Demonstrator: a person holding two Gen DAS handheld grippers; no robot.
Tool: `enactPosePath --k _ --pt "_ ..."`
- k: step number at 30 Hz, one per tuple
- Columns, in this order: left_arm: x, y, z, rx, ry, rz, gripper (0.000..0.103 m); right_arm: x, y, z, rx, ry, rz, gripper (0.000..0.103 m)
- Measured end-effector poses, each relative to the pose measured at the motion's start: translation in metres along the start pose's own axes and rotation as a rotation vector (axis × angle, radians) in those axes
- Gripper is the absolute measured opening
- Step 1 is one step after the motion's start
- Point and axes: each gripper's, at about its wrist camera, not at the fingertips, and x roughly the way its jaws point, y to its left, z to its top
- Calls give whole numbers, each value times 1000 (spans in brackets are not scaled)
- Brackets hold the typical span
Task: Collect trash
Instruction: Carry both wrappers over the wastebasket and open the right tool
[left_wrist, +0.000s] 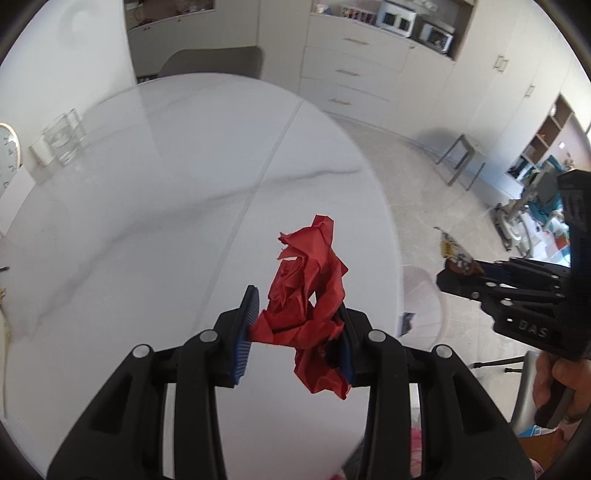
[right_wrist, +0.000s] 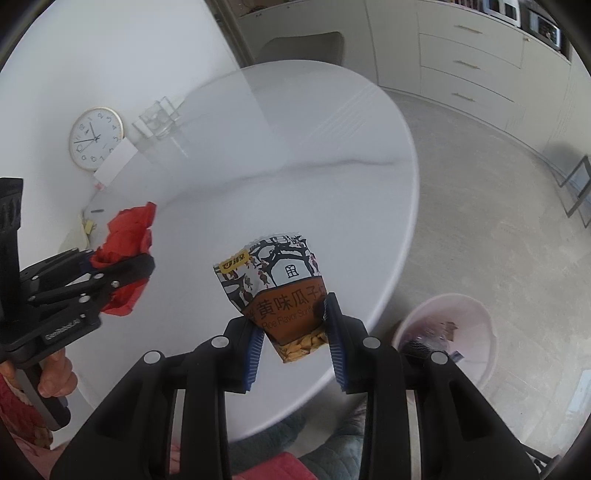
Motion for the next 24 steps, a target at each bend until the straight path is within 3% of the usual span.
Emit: enactPosePath --k 6,10,18,20,24 --pt "16 -72 6 6 11 -88 38 -23 -77 -29 45 0 -48 32" --pt "26 -106 7 24 22 -103 38 -23 -128 -48 63 20 -108 33" --pt "37 -150 3 52 60 -72 38 51 -192 -69 46 128 -171 37" --pt "39 -158 2 60 70 -64 38 71 -203 -75 53 159 -150 56" --pt "42 -169 -1 93 80 -48 38 89 -214 -80 96 176 -138 71"
